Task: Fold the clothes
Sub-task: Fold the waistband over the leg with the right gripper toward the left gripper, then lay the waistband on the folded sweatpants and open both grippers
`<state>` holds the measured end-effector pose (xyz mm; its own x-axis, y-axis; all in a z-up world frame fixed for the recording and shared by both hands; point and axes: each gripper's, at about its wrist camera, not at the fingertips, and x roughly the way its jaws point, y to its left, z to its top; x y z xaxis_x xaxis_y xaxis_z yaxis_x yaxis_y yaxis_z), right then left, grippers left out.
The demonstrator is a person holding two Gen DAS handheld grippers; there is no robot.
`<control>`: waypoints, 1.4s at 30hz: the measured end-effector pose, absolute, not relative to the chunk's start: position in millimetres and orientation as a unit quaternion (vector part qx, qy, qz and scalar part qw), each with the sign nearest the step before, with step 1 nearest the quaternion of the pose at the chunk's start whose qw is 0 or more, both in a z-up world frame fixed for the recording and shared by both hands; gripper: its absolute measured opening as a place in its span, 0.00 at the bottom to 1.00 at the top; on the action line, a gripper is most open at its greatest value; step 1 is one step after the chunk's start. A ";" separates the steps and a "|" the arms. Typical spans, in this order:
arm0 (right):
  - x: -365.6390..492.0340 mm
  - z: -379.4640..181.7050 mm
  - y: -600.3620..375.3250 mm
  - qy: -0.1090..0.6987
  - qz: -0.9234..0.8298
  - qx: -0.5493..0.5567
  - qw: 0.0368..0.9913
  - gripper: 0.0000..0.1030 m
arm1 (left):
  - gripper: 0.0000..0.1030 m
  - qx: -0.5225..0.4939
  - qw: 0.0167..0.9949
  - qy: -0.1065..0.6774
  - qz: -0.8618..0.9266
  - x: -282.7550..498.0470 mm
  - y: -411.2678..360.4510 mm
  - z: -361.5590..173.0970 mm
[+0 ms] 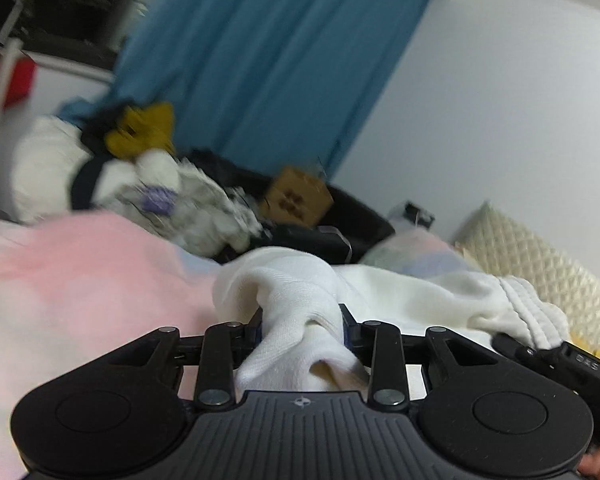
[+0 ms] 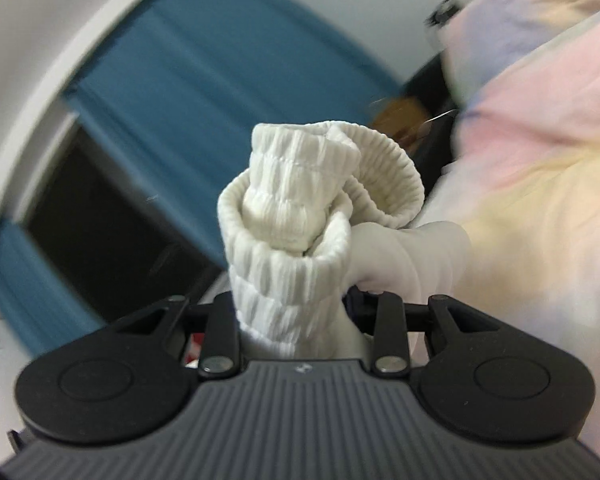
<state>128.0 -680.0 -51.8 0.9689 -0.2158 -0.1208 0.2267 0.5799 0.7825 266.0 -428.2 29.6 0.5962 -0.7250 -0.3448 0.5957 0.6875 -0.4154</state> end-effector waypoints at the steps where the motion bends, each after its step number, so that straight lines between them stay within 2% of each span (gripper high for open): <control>1: 128.6 -63.7 -691.2 0.011 -0.139 0.442 0.886 0.34 | 0.34 -0.128 0.880 0.261 -0.375 273.3 -447.4 14.6; 6: 132.2 -138.8 -725.6 0.094 -0.202 0.465 0.857 0.33 | 0.36 -0.087 0.870 0.296 -0.385 284.0 -499.0 -60.1; 11: 121.4 -185.6 -720.8 0.132 -0.208 0.473 0.846 0.34 | 0.42 -0.090 0.852 0.337 -0.391 294.5 -460.2 -128.9; 15: 101.3 -207.2 -713.6 0.139 -0.208 0.469 0.847 0.36 | 0.48 -0.090 0.843 0.348 -0.400 293.9 -435.5 -153.2; 19: 89.3 -204.8 -704.2 0.132 -0.209 0.496 0.832 0.43 | 0.58 -0.066 0.849 0.346 -0.393 277.0 -424.5 -134.2; 23: 68.3 -184.4 -689.3 0.154 -0.231 0.513 0.813 0.45 | 0.57 -0.047 0.861 0.335 -0.381 250.3 -410.7 -93.1; 25: 57.9 -171.7 -679.3 0.166 -0.237 0.497 0.818 0.46 | 0.58 -0.040 0.866 0.325 -0.379 233.3 -398.8 -69.8; 28: 44.7 -150.0 -658.0 0.187 -0.242 0.445 0.842 0.46 | 0.68 -0.019 0.878 0.300 -0.373 203.7 -378.2 -37.4; 31: 32.0 -131.3 -638.2 0.199 -0.244 0.420 0.851 0.47 | 0.70 0.005 0.889 0.277 -0.366 172.9 -359.9 -7.3; 34: 22.1 -115.9 -625.0 0.221 -0.252 0.398 0.854 0.49 | 0.77 0.018 0.895 0.260 -0.361 140.2 -340.4 20.3; 36: 20.0 -114.4 -625.0 0.243 -0.259 0.395 0.847 0.50 | 0.77 0.011 0.898 0.253 -0.360 119.3 -324.1 36.0; 42: 6.0 -130.8 -649.6 0.243 -0.233 0.439 0.833 0.50 | 0.78 -0.001 0.895 0.254 -0.367 82.6 -287.1 60.9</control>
<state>6.0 -649.6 -130.8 0.7738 -0.1743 -0.6090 0.6010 0.5058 0.6188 82.6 -287.1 60.9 0.6022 -0.6569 -0.4536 0.6554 0.7313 -0.1889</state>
